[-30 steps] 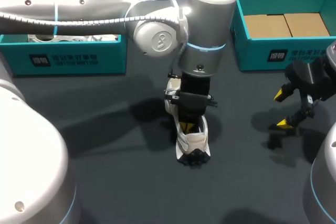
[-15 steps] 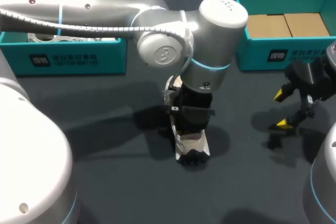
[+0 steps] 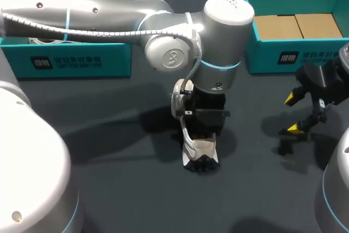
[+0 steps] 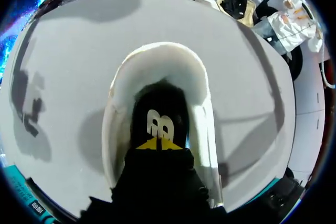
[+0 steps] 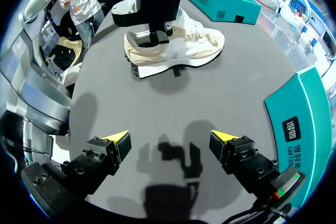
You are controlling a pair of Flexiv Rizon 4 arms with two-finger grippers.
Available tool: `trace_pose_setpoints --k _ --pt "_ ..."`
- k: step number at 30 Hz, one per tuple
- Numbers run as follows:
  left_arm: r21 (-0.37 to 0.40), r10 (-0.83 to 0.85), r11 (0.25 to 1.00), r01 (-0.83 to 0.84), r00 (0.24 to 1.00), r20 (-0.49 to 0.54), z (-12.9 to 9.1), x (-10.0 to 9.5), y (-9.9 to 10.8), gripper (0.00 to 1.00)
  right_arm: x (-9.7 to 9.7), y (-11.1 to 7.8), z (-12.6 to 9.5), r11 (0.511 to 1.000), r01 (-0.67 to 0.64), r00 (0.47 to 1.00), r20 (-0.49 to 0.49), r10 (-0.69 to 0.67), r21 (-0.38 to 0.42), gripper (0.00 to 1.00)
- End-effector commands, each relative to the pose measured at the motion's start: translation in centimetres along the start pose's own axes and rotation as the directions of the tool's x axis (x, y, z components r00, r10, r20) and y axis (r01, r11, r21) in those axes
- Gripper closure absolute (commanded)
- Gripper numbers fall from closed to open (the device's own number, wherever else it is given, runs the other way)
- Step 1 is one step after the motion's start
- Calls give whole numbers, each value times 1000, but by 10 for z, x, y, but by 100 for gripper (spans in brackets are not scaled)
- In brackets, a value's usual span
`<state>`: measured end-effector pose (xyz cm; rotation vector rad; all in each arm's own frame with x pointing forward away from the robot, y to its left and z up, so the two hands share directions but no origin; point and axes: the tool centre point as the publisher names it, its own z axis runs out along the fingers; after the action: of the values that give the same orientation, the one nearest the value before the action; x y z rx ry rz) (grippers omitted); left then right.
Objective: Take the shoe out of the shoebox, open the shoe tongue, remove and reinsert the insole, then place the shoe into the shoebox
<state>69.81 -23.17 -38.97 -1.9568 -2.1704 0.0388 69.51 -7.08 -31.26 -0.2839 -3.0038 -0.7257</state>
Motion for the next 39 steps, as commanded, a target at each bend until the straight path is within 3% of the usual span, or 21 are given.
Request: trace_pose_setpoints --k 1,6,11,20,26,32,39 --pt "0 -10 1000 10 1000 23 -16 15 -9 100 2 0 0 1000 0 1000 3 0 1 0" --pt "-11 -76 997 75 996 -41 -8 19 -8 100 2 0 0 1000 0 1000 3 0 1 0" --pt "-69 -136 989 130 987 -87 9 17 -4 100 2 0 0 1000 0 1000 3 0 1 0" --pt "-40 -183 983 181 980 -80 42 9 3 100 2 0 0 1000 0 1000 3 0 1 0" --pt "-17 -201 979 201 979 26 23 10 3 100 2 0 0 1000 0 1000 3 0 1 0" --pt "43 -133 991 130 988 83 -6 11 -13 100 2 0 0 1000 0 1000 3 0 1 0" --pt "81 -65 995 58 993 94 0 -1 -38 100 2 0 0 1000 0 1000 3 0 1 0"
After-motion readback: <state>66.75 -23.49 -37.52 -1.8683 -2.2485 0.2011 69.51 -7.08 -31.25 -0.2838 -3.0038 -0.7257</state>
